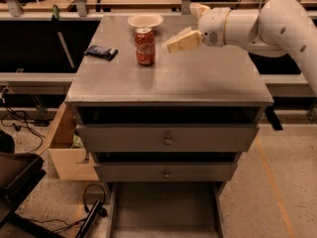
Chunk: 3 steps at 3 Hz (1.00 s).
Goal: Place coke can into bottom drawer
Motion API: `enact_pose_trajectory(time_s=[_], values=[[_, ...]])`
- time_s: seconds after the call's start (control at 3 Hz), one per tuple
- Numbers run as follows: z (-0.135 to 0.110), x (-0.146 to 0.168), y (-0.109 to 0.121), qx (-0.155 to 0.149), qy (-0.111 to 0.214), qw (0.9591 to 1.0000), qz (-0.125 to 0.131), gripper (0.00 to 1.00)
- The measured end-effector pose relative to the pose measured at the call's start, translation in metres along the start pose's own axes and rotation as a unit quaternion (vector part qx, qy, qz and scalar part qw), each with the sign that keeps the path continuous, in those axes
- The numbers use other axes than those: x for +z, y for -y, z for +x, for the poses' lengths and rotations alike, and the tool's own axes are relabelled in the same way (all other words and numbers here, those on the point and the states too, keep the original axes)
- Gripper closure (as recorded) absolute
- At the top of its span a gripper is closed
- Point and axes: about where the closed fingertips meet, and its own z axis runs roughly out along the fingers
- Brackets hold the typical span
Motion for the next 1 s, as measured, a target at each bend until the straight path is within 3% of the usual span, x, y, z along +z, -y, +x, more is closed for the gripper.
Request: enact_pose_trajectory(time_s=[0.67,1.0], values=[[0.020,0.057,0.027,0.041,0.026,0.9980,-0.041,0.00],[0.033,0.080,0.020,0.074,0.051,0.9940,-0.062,0.00]])
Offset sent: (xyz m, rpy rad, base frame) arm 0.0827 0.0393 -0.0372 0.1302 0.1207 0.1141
